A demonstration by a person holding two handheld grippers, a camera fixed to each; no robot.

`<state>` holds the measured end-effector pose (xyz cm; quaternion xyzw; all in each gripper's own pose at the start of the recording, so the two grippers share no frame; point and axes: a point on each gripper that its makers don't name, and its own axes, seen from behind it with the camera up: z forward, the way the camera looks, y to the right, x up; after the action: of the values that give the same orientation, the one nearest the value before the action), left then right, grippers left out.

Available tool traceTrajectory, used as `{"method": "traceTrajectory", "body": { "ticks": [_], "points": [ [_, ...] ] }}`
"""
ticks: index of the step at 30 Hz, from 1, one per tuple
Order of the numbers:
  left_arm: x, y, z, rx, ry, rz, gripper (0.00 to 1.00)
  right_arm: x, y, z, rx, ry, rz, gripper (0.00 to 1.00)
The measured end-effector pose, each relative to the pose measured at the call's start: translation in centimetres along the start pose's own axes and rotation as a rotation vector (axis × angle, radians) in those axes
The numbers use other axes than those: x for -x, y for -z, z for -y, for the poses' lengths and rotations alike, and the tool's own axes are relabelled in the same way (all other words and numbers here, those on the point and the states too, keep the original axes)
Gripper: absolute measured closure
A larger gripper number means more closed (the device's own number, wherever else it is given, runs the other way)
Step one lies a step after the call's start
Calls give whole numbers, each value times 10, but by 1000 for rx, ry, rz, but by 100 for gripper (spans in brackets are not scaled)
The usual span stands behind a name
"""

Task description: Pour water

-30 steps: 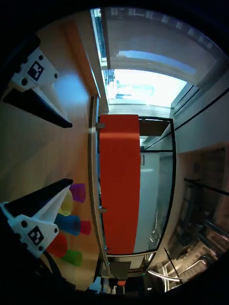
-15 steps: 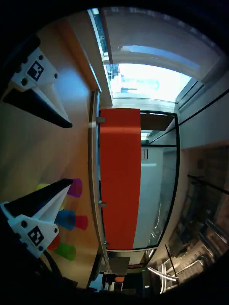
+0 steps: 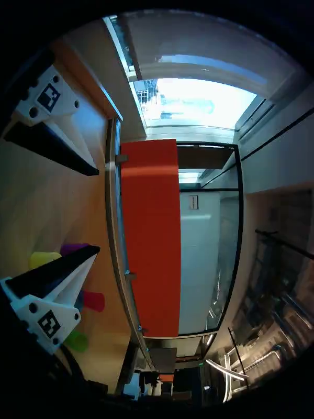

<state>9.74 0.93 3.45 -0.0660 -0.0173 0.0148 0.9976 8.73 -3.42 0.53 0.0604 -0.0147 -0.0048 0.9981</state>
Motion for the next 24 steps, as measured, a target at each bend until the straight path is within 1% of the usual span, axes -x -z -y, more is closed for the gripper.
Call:
{"method": "traceTrajectory", "body": {
  "ticks": [3, 6, 12, 15, 18, 21, 24],
  "points": [
    [-13, -4, -1, 14, -2, -3, 1, -9, -3, 1, -4, 0, 7, 1],
    [-25, -8, -5, 33, -3, -3, 1, -18, -8, 1, -7, -4, 15, 1],
    [-51, -15, -16, 93, 20, -9, 1, -39, -14, 2, -25, -23, 22, 0],
    [-62, -18, -19, 118, 29, -10, 1, -49, -16, 3, -33, -27, 24, 1],
    [-72, -19, -21, 140, 25, -6, 1, -58, -17, 3, -38, -34, 18, 1],
    [-78, -20, -23, 156, 11, 1, 1, -63, -17, 4, -46, -41, 15, 0],
    [-83, -21, -28, 172, -8, 11, 1, -64, -19, 5, -51, -41, 25, 0]
  ]
}}
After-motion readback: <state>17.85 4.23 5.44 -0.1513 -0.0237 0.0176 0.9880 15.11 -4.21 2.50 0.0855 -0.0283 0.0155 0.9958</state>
